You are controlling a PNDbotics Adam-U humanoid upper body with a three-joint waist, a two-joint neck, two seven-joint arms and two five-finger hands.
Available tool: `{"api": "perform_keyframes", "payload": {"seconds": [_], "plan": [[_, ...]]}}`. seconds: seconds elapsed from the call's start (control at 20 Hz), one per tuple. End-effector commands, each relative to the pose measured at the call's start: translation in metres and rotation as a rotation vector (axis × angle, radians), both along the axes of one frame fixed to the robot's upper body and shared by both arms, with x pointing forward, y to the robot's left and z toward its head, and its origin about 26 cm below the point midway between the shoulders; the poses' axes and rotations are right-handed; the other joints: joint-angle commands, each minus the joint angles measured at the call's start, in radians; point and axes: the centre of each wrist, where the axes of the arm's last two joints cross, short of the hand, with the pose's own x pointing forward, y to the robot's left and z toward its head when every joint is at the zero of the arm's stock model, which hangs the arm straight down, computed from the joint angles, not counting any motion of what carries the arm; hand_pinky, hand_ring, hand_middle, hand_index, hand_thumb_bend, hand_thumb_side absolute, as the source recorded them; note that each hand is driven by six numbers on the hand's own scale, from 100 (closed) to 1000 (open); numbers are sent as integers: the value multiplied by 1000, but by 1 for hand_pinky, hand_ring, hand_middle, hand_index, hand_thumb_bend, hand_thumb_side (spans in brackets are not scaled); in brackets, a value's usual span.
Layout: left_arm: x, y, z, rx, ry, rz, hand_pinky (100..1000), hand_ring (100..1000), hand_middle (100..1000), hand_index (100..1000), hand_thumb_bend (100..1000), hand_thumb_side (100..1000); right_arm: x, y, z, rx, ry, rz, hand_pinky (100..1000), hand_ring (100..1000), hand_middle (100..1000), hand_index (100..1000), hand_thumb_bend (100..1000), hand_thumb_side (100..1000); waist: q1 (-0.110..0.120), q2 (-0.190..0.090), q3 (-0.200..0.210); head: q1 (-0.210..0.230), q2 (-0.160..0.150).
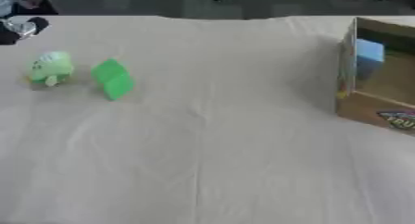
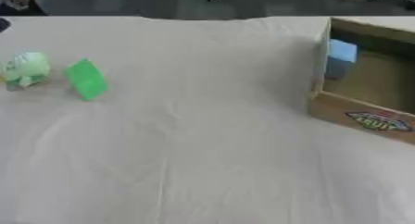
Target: Pick up the objects with one hand, pass them to the other hand, and then place them into the box on the other side of the table.
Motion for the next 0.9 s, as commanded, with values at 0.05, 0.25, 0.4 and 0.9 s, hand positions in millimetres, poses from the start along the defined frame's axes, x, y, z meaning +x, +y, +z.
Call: {"api": "perform_keyframes", "payload": {"seconds": [0.05, 0.25, 0.4, 0.9], "plan": [[2, 18, 14, 58, 27, 38, 756, 770, 714, 822, 597, 209, -8, 5, 13, -13, -46, 15, 999, 1000, 870, 962, 100, 428, 0, -16, 1, 8, -7], [9, 24, 16, 100, 84, 77, 779, 795, 743, 841, 663, 284, -11, 13, 15, -29, -57, 44, 998, 1000, 868, 960, 100, 433, 1, -13, -7, 37, -20], [21, 22, 17, 129, 150, 75, 781, 797, 744, 843, 670, 286, -12, 14, 15, -36, -55, 45, 997, 1000, 867, 959, 100, 433, 1, -14, -6, 41, -20], [49, 34, 8, 196, 348, 84, 807, 824, 776, 863, 722, 158, -10, 15, 15, -41, -49, 42, 996, 1000, 861, 953, 100, 435, -5, -13, -10, 41, -18]]}}
